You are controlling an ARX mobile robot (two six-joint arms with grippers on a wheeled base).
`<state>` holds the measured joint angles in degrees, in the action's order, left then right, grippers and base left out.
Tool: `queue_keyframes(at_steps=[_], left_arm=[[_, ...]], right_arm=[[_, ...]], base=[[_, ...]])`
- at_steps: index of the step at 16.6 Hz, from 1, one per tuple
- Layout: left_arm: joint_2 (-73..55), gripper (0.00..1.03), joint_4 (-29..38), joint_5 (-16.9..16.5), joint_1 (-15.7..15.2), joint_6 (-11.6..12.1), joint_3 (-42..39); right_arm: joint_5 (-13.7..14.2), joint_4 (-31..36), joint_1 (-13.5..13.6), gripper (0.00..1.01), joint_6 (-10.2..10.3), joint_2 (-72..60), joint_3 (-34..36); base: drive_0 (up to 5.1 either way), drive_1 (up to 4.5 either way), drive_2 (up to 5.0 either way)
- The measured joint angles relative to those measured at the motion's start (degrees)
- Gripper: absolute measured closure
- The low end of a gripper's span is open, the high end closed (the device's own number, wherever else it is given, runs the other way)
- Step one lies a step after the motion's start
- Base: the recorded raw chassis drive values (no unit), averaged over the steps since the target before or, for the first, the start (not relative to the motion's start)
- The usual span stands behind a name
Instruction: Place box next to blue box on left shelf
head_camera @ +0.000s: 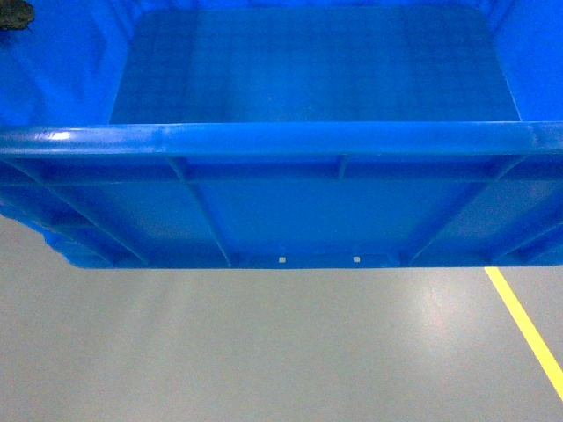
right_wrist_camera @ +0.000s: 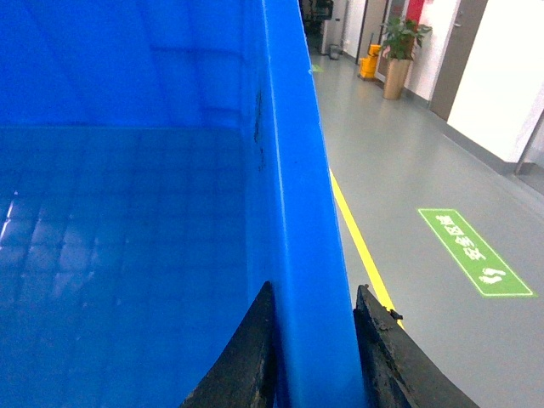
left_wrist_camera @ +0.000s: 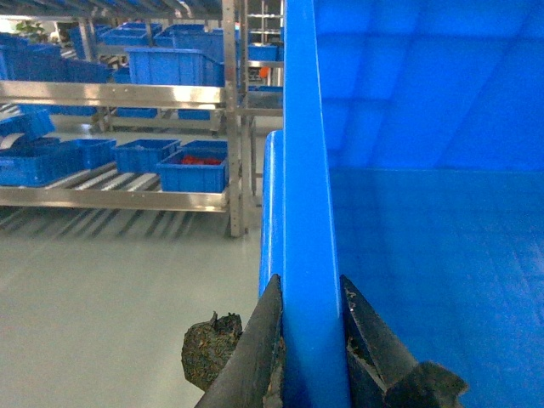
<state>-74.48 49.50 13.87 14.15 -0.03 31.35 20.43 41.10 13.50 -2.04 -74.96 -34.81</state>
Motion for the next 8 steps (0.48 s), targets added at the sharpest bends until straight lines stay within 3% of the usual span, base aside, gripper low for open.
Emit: queue_keyframes(at_steps=[8], left_arm=[[0.0,0.92,-0.1,0.0,0.0,0.0,0.0]], right_arm=[[0.0,0.0,0.0,0.82,0.0,0.0,0.0]], base=[[0.0,4.29,-4.3]])
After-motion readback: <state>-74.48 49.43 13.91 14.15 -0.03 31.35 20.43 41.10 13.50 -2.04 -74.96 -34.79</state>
